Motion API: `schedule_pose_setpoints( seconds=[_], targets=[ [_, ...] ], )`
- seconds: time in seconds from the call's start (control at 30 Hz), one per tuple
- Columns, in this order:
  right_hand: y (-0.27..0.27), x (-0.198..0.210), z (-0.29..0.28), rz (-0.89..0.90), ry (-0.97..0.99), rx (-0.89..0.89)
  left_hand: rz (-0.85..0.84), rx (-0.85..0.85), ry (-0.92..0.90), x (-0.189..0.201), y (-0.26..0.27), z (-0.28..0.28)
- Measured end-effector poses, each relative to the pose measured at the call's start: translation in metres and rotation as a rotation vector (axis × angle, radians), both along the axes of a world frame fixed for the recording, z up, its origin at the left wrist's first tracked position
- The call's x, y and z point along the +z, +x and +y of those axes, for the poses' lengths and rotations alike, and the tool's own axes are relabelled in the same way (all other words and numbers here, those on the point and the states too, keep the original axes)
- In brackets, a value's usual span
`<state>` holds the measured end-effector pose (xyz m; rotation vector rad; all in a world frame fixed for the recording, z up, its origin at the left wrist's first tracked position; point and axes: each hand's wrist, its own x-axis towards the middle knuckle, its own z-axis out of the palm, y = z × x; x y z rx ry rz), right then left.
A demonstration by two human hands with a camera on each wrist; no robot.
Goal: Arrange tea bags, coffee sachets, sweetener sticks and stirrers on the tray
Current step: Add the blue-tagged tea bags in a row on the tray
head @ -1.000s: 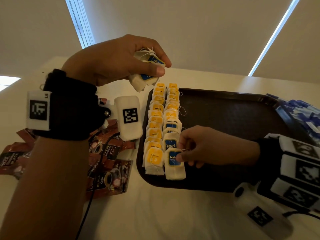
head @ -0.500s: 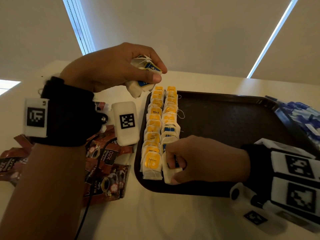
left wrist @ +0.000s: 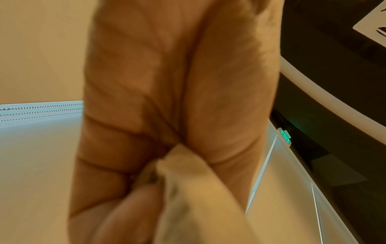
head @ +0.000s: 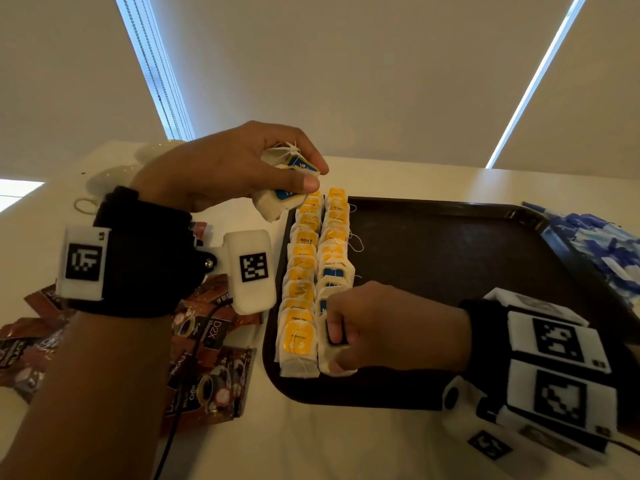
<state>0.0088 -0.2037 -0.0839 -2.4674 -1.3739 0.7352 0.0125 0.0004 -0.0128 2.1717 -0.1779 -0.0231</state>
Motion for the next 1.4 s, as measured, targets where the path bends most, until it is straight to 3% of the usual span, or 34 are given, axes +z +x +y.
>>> schedule_pose_setpoints(
  seconds=[0.17, 0.33, 0.47, 0.83, 1.03, 1.27, 1.4],
  targets=[
    [0.002, 0.014, -0.002, 0.001, 0.053, -0.115, 0.004, -0.014, -0.012, -0.002, 0.001, -0.002],
    [0.021, 0.04, -0.002, 0.227, 0.506, -0.493, 0.013, -0.092, -0.068, -0.002, 0.0, -0.007],
    [0.025, 0.044, 0.003, 0.397, 0.712, -0.605, 0.032, -0.156, -0.039, -0.006, 0.003, -0.014],
    [0.037, 0.037, -0.001, 0.627, 0.829, -0.728, 0.056, -0.216, 0.091, -0.015, 0.011, -0.02],
    [0.04, 0.038, -0.008, 0.642, 0.897, -0.76, 0.022, -0.238, 0.159, -0.012, 0.01, -0.017],
    [0.041, 0.037, -0.012, 0.791, 0.905, -0.759, 0.015, -0.173, 0.031, -0.011, 0.01, -0.017],
    [0.04, 0.037, -0.01, 0.813, 0.899, -0.761, -0.006, -0.178, 0.064, -0.011, 0.012, -0.022]
  ],
)
